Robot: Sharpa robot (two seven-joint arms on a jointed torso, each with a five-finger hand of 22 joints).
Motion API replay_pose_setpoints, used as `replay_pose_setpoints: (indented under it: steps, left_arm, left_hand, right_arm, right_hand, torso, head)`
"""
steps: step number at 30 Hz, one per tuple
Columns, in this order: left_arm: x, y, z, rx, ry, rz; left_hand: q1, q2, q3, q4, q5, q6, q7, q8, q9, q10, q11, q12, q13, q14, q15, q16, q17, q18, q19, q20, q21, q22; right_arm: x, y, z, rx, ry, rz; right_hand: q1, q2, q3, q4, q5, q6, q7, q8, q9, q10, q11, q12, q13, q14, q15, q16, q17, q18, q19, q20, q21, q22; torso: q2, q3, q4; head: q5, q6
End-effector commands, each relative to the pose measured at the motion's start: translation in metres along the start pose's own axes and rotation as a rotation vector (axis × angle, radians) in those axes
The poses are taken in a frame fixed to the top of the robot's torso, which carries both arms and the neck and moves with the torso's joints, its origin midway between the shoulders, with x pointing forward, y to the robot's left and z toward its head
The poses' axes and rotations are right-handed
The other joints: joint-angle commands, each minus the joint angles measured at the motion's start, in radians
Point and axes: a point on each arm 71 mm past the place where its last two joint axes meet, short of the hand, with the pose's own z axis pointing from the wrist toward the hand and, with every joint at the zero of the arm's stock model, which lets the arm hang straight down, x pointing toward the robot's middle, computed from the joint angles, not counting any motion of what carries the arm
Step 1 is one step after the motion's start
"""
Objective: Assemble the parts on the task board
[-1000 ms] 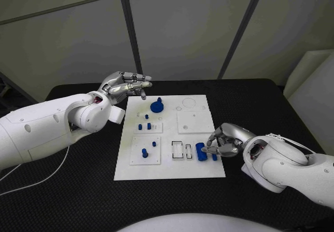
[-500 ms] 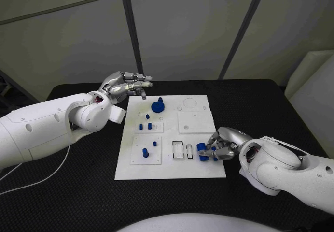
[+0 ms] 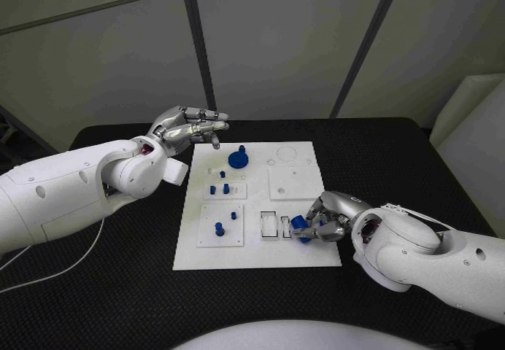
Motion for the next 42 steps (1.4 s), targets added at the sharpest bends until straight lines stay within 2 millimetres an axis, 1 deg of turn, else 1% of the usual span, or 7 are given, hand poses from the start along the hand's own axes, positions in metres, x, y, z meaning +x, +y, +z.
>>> replay_pose_setpoints:
  steps: [1,6,10,18,30,36,42]
  left_arm:
    - [0.001,-0.002,0.000,0.011,0.009,-0.009]
    - [0.001,-0.002,0.000,0.011,0.009,-0.010]
    - [0.001,-0.001,0.000,0.010,0.009,-0.010]
    - [0.002,0.000,0.001,0.007,0.012,-0.011]
    - [0.004,0.000,0.001,0.006,0.017,-0.013]
    - [0.004,0.000,0.001,0.005,0.018,-0.013]
    - [0.005,0.000,0.001,0.004,0.020,-0.014]
  left_hand:
    - [-0.004,0.004,-0.007,0.000,-0.003,-0.001,0.001,-0.004,-0.001,-0.006,-0.001,0.005,0.000,0.003,0.005,-0.004,-0.001,-0.012,-0.005,0.002,-0.006,-0.001]
    - [-0.004,0.005,-0.007,0.001,-0.003,-0.001,0.002,-0.004,-0.002,-0.006,-0.001,0.005,0.000,0.004,0.005,-0.004,-0.001,-0.012,-0.005,0.002,-0.007,-0.002]
    - [-0.004,0.005,-0.007,0.001,-0.003,-0.001,0.002,-0.004,-0.002,-0.006,-0.001,0.005,0.000,0.004,0.005,-0.004,-0.001,-0.012,-0.005,0.002,-0.007,-0.002]
    - [-0.004,0.006,-0.007,0.001,-0.002,-0.001,0.002,-0.004,-0.002,-0.006,-0.001,0.005,0.000,0.004,0.005,-0.005,-0.001,-0.012,-0.005,0.002,-0.008,-0.002]
    - [-0.003,0.007,-0.007,0.001,-0.001,-0.001,0.002,-0.004,-0.002,-0.006,-0.001,0.005,0.000,0.004,0.005,-0.005,-0.001,-0.012,-0.004,0.002,-0.008,-0.002]
    - [-0.003,0.007,-0.007,0.001,-0.001,-0.001,0.002,-0.004,-0.002,-0.006,-0.001,0.005,0.000,0.004,0.005,-0.005,-0.001,-0.012,-0.004,0.002,-0.008,-0.002]
    - [-0.003,0.007,-0.007,0.001,-0.001,-0.001,0.002,-0.004,-0.002,-0.006,-0.001,0.005,0.000,0.004,0.005,-0.005,-0.001,-0.012,-0.004,0.002,-0.008,-0.002]
  right_arm:
    - [0.005,-0.003,0.000,0.026,-0.001,0.005]
    - [0.001,-0.002,-0.003,0.014,-0.052,0.047]
    - [-0.003,0.000,-0.009,-0.006,-0.088,0.106]
    - [-0.011,0.012,-0.021,-0.068,-0.164,0.232]
    - [0.000,0.031,-0.008,-0.088,-0.068,0.228]
    - [0.009,0.037,0.001,-0.066,0.005,0.191]
    - [0.012,0.042,0.008,-0.058,0.013,0.184]
  right_hand:
    - [0.004,0.019,0.001,0.001,0.041,0.008,-0.005,0.007,0.023,0.003,-0.007,-0.002,0.006,0.043,-0.003,0.006,0.003,-0.007,0.105,-0.001,0.003,0.263]
    - [0.018,0.028,0.009,0.000,0.075,0.018,-0.010,0.013,0.051,0.007,-0.011,-0.001,0.010,0.044,-0.006,0.006,0.005,-0.007,0.105,-0.004,0.003,0.263]
    - [0.032,0.034,0.017,-0.001,0.142,0.026,-0.015,0.017,0.076,0.012,-0.015,0.003,0.017,0.045,-0.010,0.008,0.008,-0.007,0.105,-0.007,0.003,0.263]
    - [0.023,0.037,0.022,0.001,0.233,0.033,-0.020,0.014,0.114,0.015,-0.020,-0.002,0.019,0.044,-0.014,0.007,0.007,-0.007,0.105,-0.011,0.003,0.263]
    - [0.010,0.035,0.020,0.002,0.239,0.034,-0.020,0.011,0.122,0.013,-0.020,-0.007,0.015,0.043,-0.014,0.003,0.001,-0.007,0.105,-0.012,0.003,0.263]
    - [-0.010,0.038,0.017,0.003,0.239,0.038,-0.021,0.010,0.132,0.011,-0.020,-0.013,0.011,0.041,-0.014,-0.002,-0.006,-0.007,0.105,-0.012,0.003,0.263]
    - [-0.033,0.040,0.015,0.003,0.223,0.047,-0.025,0.009,0.146,0.012,-0.023,-0.015,0.012,0.041,-0.016,-0.003,-0.007,-0.007,0.105,-0.014,0.003,0.263]
  torso:
    - [-0.001,0.0001,-0.0011]
    - [-0.001,0.0007,-0.0019]
    - [-0.002,0.0004,-0.0006]
    - [-0.001,-0.0006,0.0006]
    - [0.000,-0.0018,0.0018]
    - [0.000,-0.0005,-0.0007]
    - [0.000,-0.0007,0.0001]
  head:
    - [0.004,0.000]
    - [0.005,0.001]
    - [0.005,0.001]
    - [0.005,0.006]
    - [0.010,0.008]
    - [0.016,0.005]
    - [0.015,0.006]
